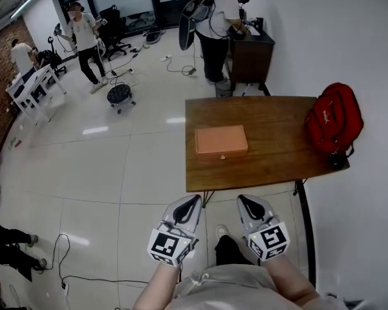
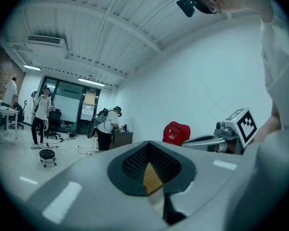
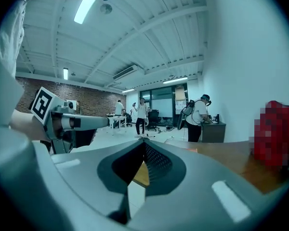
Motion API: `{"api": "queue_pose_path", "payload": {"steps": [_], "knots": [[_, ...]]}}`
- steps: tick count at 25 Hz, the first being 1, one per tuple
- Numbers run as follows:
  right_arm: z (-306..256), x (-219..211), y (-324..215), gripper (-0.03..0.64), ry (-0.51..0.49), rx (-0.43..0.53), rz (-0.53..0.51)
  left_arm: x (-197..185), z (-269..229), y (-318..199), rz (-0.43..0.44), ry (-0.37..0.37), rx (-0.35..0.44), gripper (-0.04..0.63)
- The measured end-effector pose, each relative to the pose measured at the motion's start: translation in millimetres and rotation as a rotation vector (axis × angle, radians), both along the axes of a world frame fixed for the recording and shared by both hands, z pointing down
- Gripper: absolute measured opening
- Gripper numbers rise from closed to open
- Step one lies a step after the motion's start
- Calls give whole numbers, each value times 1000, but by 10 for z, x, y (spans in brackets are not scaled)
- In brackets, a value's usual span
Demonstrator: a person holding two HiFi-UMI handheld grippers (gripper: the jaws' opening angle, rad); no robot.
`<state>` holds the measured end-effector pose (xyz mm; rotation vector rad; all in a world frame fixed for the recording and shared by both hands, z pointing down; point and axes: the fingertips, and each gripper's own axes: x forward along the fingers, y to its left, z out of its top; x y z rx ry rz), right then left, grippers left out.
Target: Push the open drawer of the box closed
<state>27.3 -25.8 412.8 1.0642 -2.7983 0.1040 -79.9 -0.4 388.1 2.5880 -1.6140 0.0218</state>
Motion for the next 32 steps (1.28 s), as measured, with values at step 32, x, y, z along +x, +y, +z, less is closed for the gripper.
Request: {"api": "queue_pose_path", "payload": {"steps": [32], "knots": [[-296, 709, 591, 3, 12, 70, 94, 497, -246, 744, -28, 34, 54, 6]]}}
